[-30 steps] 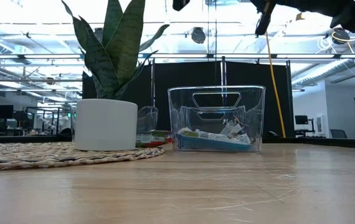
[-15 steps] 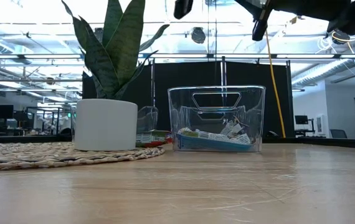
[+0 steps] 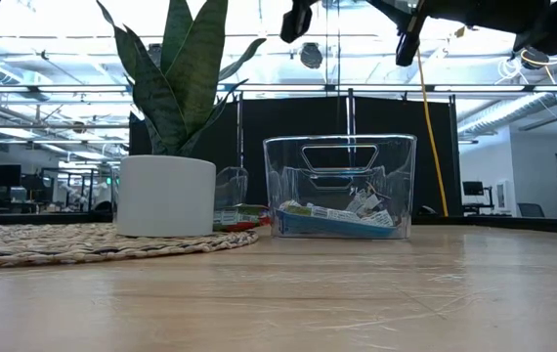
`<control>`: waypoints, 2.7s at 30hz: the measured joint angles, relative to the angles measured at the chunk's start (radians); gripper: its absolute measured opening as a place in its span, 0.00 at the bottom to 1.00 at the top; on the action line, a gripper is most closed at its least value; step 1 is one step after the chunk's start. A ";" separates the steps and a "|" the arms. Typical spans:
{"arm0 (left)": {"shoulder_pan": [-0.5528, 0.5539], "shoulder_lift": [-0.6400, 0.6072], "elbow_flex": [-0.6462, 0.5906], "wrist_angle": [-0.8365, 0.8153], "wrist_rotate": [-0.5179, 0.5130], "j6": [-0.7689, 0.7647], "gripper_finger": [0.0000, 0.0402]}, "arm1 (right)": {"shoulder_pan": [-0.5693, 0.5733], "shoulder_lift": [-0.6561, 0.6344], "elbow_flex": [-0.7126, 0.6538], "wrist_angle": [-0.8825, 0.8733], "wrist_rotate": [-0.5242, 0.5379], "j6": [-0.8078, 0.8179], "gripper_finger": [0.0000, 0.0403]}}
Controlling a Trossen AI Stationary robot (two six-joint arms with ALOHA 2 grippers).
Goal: Pick and place Granola Bars by type
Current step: Put the orange granola bar into the bottom transparent bin
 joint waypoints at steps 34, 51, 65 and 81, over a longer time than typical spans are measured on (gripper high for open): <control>0.114 -0.353 0.000 -1.120 0.114 0.002 0.42 | 0.361 -0.220 0.000 -0.756 -0.418 0.409 0.03; 0.011 -0.616 -0.308 -1.125 -0.219 -0.189 0.42 | 0.647 -0.166 0.000 -1.123 -0.456 0.580 0.15; -0.036 -0.616 -0.401 -1.043 -0.170 -0.249 0.42 | 0.642 -0.213 0.000 -1.083 -0.503 0.626 0.31; -0.094 -0.616 -0.401 -1.012 -0.159 -0.238 0.42 | 0.620 -0.268 0.000 -1.070 -0.723 0.719 0.31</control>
